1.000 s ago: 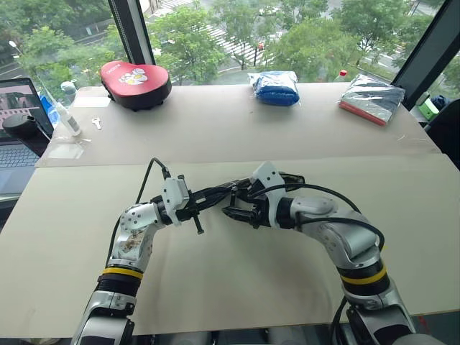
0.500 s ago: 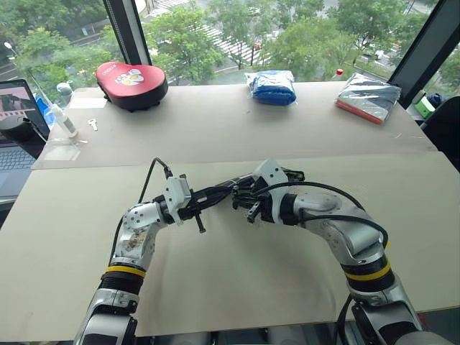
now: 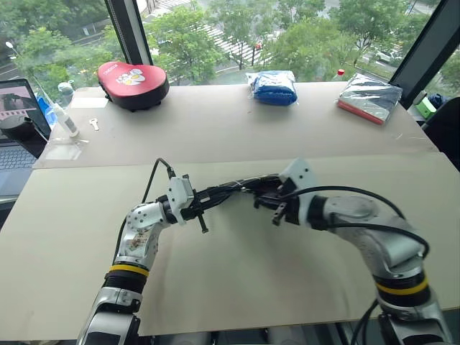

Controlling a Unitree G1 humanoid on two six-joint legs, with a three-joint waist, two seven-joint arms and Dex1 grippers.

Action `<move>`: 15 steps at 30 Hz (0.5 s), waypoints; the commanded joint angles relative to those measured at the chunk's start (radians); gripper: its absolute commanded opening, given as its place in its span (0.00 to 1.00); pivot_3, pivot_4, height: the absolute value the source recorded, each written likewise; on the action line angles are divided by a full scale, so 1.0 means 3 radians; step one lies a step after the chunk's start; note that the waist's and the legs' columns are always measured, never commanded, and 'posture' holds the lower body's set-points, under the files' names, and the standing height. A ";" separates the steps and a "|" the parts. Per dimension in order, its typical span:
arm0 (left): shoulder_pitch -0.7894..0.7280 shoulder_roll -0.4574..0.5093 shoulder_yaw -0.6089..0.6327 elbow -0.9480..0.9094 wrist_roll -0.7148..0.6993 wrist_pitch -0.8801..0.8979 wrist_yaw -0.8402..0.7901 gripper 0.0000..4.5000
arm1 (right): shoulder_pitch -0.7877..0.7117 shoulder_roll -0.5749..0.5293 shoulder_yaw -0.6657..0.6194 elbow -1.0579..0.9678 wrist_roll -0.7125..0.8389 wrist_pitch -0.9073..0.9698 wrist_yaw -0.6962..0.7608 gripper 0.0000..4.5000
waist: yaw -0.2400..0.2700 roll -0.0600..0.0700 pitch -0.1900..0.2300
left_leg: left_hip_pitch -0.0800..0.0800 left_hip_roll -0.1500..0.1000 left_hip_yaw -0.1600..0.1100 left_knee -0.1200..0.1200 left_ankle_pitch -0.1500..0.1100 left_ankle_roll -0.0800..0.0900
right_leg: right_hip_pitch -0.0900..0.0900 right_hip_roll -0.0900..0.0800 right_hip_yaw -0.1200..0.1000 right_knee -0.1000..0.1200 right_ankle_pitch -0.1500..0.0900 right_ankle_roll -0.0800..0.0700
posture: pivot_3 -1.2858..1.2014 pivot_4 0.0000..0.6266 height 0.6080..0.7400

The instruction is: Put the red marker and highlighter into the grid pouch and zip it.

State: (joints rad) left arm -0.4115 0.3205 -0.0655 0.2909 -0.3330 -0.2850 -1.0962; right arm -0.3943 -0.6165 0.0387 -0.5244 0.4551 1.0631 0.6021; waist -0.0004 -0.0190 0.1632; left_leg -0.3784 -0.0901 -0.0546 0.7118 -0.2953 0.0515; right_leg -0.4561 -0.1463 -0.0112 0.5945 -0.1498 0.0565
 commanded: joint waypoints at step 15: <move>-0.0041 0.0032 0.0053 -0.0040 -0.0031 -0.0064 -0.0040 0.00 | 0.0633 -0.0916 -0.0770 0.0191 -0.0126 -0.0327 0.0226 0.01 | 0.0036 -0.0001 0.0000 | 0.0002 0.0003 0.0008 0.0002 -0.0007 0.0012 | 0.0003 0.0000 0.0004 0.0000 0.0000 0.0000 | 0.52 0.24 1.00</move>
State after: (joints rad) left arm -0.4121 0.3205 -0.0672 0.2913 -0.3331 -0.2852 -1.1081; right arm -0.2157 -0.8665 -0.1388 -0.4827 0.4432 0.9963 0.6802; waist 0.0104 -0.0193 0.1633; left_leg -0.3779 -0.0894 -0.0523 0.7125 -0.2972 0.0549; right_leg -0.4554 -0.1465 -0.0099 0.5945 -0.1497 0.0566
